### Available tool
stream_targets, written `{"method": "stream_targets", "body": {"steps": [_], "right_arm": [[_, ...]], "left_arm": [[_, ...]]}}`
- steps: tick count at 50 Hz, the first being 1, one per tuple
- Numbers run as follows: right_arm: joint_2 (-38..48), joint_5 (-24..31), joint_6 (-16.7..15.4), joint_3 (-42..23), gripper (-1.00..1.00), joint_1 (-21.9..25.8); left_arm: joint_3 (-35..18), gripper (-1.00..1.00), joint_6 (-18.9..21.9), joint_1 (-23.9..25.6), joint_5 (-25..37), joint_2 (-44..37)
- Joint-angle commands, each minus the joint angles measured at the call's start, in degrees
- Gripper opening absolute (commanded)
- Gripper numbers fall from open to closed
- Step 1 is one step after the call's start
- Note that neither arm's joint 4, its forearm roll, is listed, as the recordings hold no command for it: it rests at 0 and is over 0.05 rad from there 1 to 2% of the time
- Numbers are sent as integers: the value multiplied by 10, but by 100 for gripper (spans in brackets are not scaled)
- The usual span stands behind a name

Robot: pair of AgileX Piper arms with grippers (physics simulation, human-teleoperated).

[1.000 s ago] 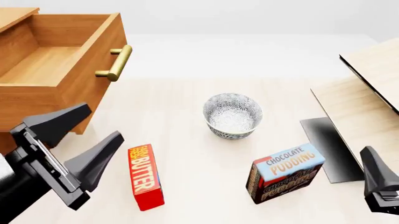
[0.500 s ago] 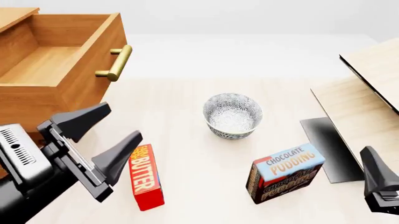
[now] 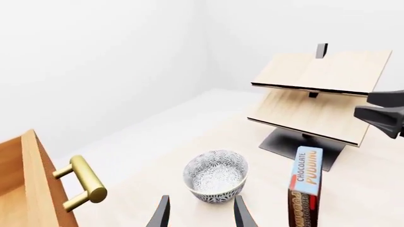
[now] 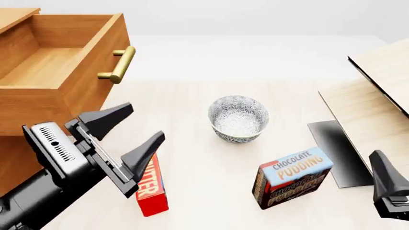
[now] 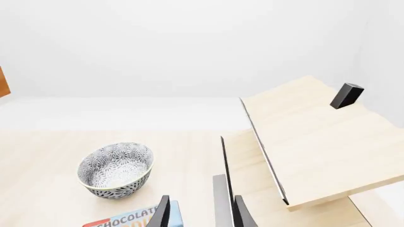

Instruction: Close the top drawer of the cabinet.

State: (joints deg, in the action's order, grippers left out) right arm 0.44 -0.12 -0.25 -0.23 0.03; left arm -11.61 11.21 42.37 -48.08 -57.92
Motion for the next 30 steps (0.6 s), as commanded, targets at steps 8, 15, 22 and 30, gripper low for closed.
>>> {"method": "stream_targets", "body": {"steps": [8, 15, 22, 30], "right_arm": [[0, 0, 0, 0, 100, 0], [0, 0, 0, 0, 100, 0], [0, 0, 0, 0, 100, 0], [0, 0, 0, 0, 100, 0]], "left_arm": [[-28, 100, 10, 12, -57, -87], [-39, 100, 11, 10, -71, -114], [-62, 100, 16, -7, -83, -145], [-78, 100, 1, -54, -69, -148]]}}
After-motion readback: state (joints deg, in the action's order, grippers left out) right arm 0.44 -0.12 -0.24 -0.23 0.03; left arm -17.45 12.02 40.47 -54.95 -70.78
